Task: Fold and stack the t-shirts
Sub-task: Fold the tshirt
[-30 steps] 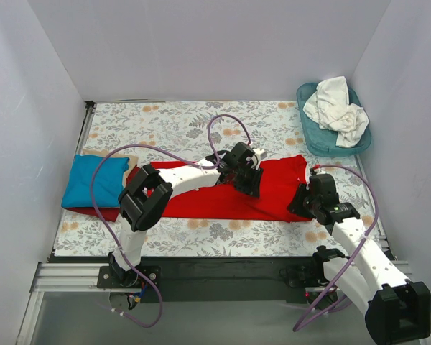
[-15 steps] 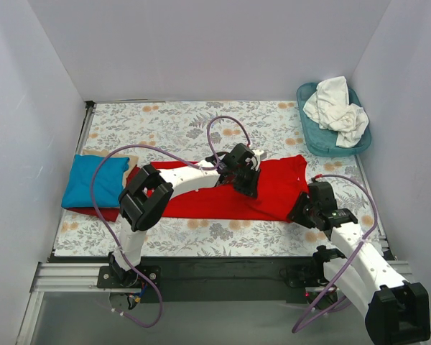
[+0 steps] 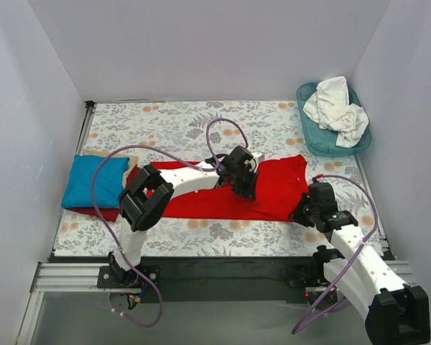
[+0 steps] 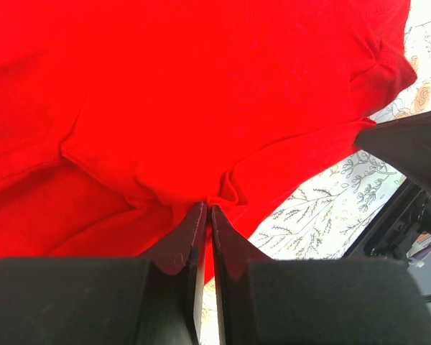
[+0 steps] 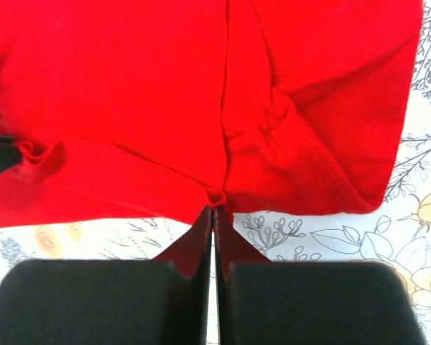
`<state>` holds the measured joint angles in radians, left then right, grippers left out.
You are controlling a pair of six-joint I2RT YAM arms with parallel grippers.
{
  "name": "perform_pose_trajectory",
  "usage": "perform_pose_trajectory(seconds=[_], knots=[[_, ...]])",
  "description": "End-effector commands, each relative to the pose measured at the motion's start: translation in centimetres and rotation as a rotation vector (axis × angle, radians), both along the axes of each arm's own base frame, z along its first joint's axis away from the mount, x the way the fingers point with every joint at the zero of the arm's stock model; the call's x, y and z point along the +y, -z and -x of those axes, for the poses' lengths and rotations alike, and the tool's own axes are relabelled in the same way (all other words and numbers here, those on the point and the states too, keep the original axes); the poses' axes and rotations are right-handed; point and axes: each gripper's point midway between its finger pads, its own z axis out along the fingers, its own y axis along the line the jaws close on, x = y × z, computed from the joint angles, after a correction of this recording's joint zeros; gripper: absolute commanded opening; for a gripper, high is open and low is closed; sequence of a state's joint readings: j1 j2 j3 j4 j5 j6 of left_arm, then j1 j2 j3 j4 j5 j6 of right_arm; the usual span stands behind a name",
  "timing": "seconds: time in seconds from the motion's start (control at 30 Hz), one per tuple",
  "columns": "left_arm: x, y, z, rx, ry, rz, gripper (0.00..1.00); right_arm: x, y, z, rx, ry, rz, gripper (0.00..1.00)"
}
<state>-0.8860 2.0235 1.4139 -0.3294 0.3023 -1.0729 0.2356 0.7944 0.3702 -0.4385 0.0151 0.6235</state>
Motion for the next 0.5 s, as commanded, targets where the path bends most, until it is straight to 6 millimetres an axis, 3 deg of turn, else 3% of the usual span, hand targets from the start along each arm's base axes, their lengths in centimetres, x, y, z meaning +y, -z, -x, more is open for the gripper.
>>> perform_pose_trajectory(seconds=[0.0, 0.17, 0.3, 0.47], knots=[[-0.4, -3.7, -0.2, -0.049, -0.012, 0.066, 0.04, 0.9, -3.0, -1.7, -0.097, -0.022, -0.046, 0.01], [-0.5, -5.9, -0.6, -0.075, -0.044, 0.099, 0.00, 0.6, -6.0, -2.2, -0.154, -0.036, -0.026, 0.01], [-0.7, -8.8, -0.9, -0.101, -0.070, 0.147, 0.00, -0.4, -10.2, -3.5, -0.244, -0.017, 0.027, 0.01], [-0.6, -11.0, -1.1, -0.114, -0.105, 0.182, 0.00, -0.6, -13.5, -3.9, -0.304, -0.033, 0.048, 0.01]])
